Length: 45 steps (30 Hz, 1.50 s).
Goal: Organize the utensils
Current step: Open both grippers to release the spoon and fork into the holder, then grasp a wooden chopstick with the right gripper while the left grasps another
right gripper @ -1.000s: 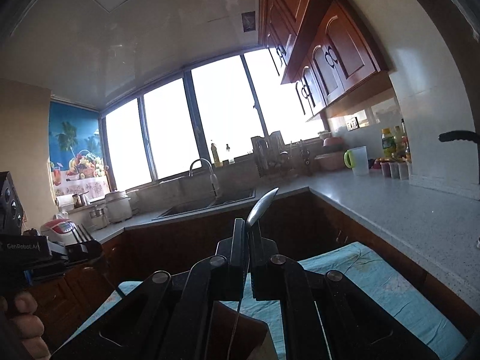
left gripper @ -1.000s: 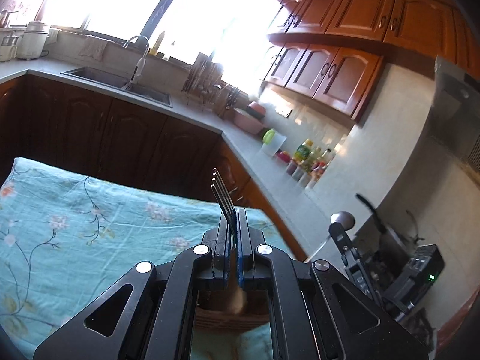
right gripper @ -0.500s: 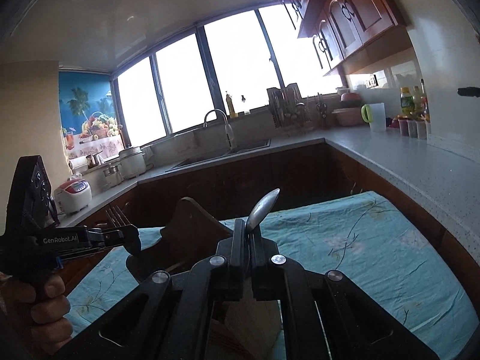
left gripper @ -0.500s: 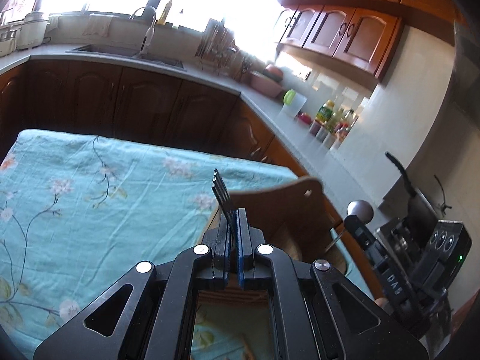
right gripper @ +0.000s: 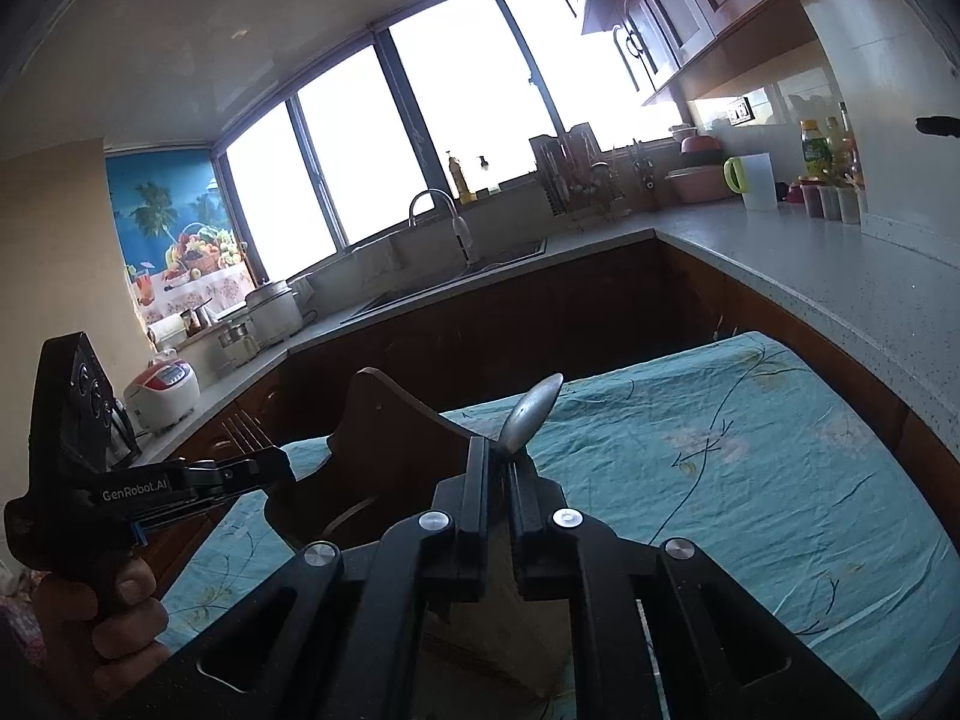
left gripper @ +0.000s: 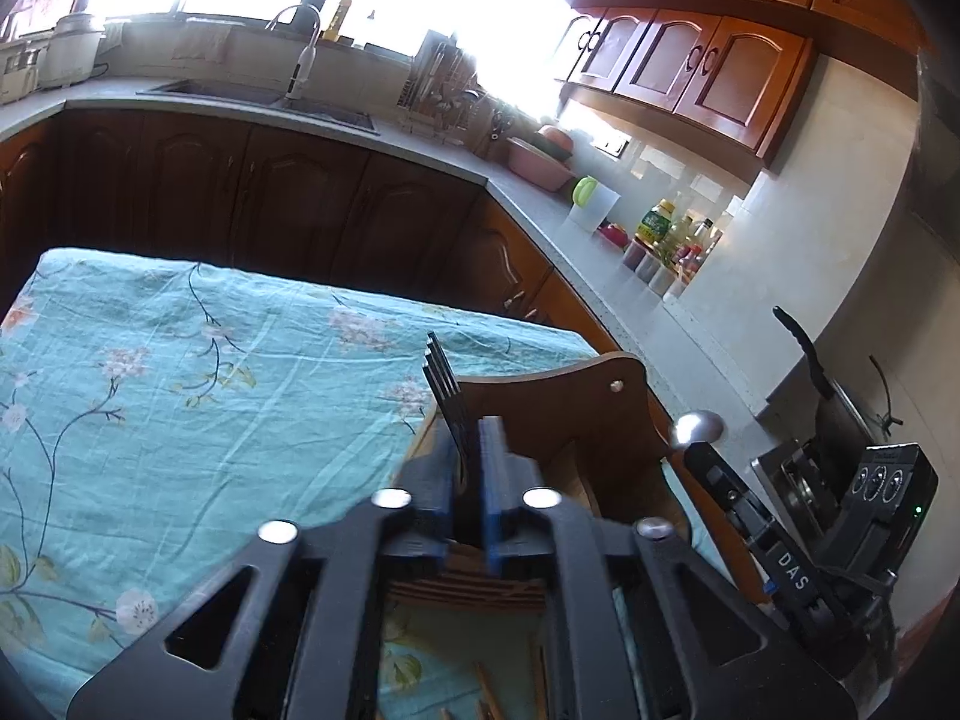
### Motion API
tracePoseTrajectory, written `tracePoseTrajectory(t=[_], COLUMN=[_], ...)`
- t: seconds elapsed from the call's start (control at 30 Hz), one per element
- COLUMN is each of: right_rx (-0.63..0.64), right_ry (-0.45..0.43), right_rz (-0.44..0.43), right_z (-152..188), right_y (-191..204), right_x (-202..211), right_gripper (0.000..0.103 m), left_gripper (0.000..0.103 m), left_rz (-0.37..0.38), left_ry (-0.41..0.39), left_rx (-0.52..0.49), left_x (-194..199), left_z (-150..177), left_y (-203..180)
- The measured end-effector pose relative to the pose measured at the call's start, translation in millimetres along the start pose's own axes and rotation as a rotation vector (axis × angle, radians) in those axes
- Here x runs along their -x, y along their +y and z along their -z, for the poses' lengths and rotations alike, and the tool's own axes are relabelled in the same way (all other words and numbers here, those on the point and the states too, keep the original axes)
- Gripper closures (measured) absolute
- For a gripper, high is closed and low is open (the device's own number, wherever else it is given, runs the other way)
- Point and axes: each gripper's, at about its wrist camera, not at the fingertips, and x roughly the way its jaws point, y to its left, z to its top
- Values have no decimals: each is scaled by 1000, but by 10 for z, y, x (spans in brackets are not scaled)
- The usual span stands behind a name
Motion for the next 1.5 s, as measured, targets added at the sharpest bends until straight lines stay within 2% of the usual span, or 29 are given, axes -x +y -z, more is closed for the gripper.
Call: tracePoseTrajectory(t=[0.03, 0.07, 0.1, 0.2, 0.27, 0.37, 0.4, 0.5, 0.6, 0.83, 1.0, 1.27, 1.5], right_rx=[-9, -18, -25, -63, -93, -139, -151, -159, -167, -181, -144, -120, -131], right_ry=[1, 1, -1, -28, -44, -50, -58, -61, -46, -9, 28, 101, 153], right_rz=[0, 1, 5, 1, 1, 2, 1, 1, 7, 27, 51, 99, 124], right_z=[-11, -29, -42, -83, -103, -108, -102, -63, 3, 224, 439, 779, 951], right_y=[-10, -22, -32, -81, -114, -182, -202, -223, -224, -147, -44, -21, -76], right_x=[16, 42, 63, 196, 300, 448, 510, 656, 784, 1092, 1254, 1346, 1311], right_gripper=[93, 90, 78, 47, 44, 20, 18, 14, 11, 11, 10, 10, 10], left_gripper=[71, 66, 60, 53, 48, 40, 37, 26, 22, 21, 21, 21, 21], left_rz=[4, -1, -5, -6, -15, -31, -36, -54, -57, -96, -146, -215, -242], left_ry=[-4, -18, -25, -36, -44, -55, -61, -73, -78, -65, -38, 35, 79], left_rx=[7, 10, 11, 23, 31, 34, 36, 49, 72, 113, 126, 128, 125], left_x=[23, 67, 101, 195, 276, 399, 452, 592, 753, 1081, 1230, 1242, 1164], left_z=[-2, 0, 3, 12, 47, 121, 157, 261, 402, 763, 1077, 1495, 1576], left_y=[0, -4, -8, -1, 13, 36, 45, 85, 142, 265, 345, 424, 425])
